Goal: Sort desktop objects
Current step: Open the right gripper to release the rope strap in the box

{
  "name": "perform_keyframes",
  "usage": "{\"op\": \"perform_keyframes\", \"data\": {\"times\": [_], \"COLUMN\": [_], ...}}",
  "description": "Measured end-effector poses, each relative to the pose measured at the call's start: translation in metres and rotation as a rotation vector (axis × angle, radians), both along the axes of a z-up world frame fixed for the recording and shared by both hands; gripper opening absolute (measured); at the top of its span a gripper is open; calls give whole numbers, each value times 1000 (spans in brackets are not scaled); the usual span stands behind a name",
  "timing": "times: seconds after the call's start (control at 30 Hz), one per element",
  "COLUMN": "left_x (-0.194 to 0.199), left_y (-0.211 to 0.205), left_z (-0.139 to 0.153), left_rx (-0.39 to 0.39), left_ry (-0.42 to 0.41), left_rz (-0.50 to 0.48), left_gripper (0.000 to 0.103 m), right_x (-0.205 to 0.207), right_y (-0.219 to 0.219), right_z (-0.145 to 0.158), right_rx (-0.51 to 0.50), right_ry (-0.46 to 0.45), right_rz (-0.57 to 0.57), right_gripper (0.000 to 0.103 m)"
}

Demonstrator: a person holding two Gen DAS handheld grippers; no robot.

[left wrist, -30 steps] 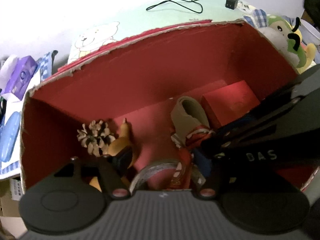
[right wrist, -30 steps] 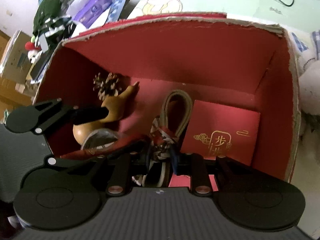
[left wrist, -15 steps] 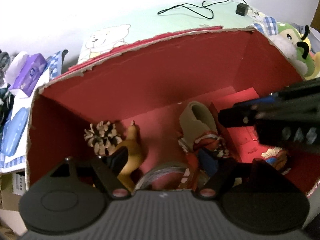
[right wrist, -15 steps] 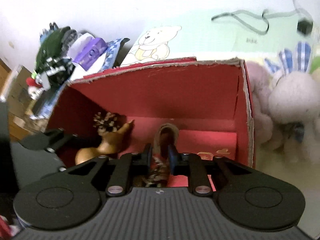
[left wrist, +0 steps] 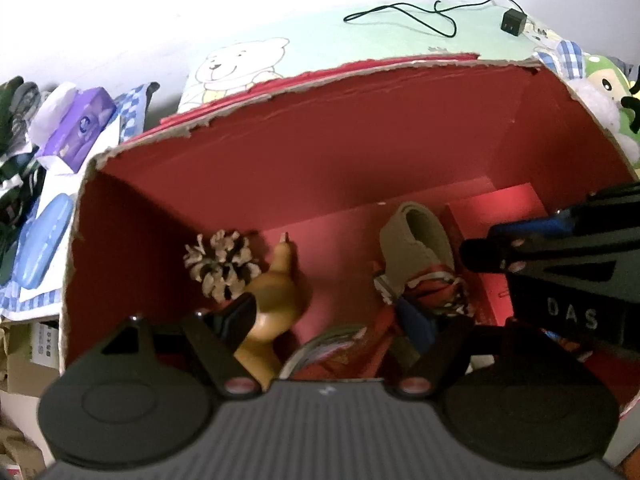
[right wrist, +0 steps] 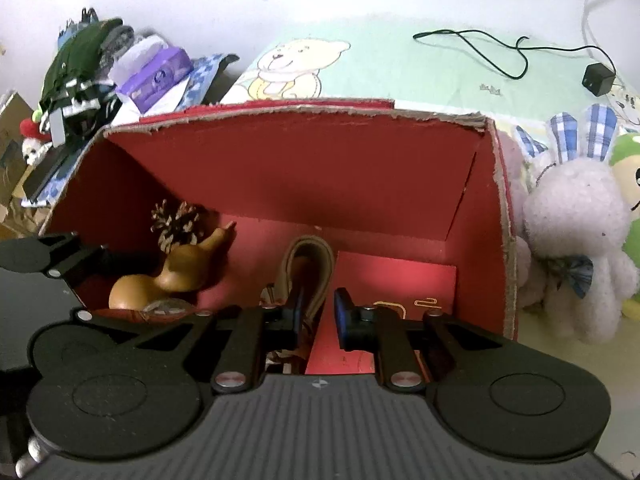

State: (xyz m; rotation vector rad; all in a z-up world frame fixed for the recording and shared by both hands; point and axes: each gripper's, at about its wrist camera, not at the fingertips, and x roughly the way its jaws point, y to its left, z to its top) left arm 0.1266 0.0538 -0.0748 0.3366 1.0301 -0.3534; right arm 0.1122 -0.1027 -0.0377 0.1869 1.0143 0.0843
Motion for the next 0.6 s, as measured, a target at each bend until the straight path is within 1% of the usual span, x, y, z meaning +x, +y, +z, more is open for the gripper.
{"op": "perform_keyframes", "data": {"times": [0.3,0.43,0.6], "left_x": [-2,0,2], "left_y": [-1,0,1], "left_z": [1,1,1], "left_rx": [20,16,20], "left_ry": [-22,-14,-6], "left_rz": [11,23,56], "left_gripper": [79,79,84], "right_x": [2,3,2], "right_y": [1,0,-1], "right_z": [-1,-1,0], "right_rx": [8,28,34], "right_ry": [38,43,34], "right_rz": [20,25,13], "right_gripper": [18,17,16]}}
